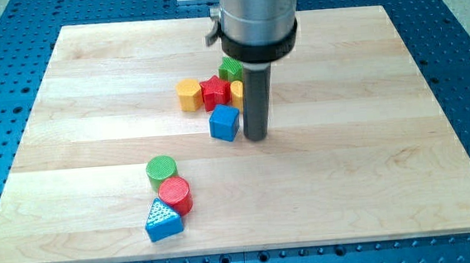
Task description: Push red circle into the cube
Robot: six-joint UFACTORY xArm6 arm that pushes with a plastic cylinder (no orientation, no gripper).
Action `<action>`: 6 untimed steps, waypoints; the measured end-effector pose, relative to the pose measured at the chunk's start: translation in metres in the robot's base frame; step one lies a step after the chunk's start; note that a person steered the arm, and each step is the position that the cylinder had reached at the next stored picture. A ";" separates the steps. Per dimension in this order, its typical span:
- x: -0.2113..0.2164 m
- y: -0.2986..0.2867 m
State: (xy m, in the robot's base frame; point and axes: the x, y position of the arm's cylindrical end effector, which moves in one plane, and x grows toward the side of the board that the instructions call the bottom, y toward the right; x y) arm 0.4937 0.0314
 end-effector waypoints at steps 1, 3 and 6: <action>0.121 -0.042; 0.124 -0.103; 0.049 -0.094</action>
State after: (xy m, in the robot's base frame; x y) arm 0.5429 -0.0631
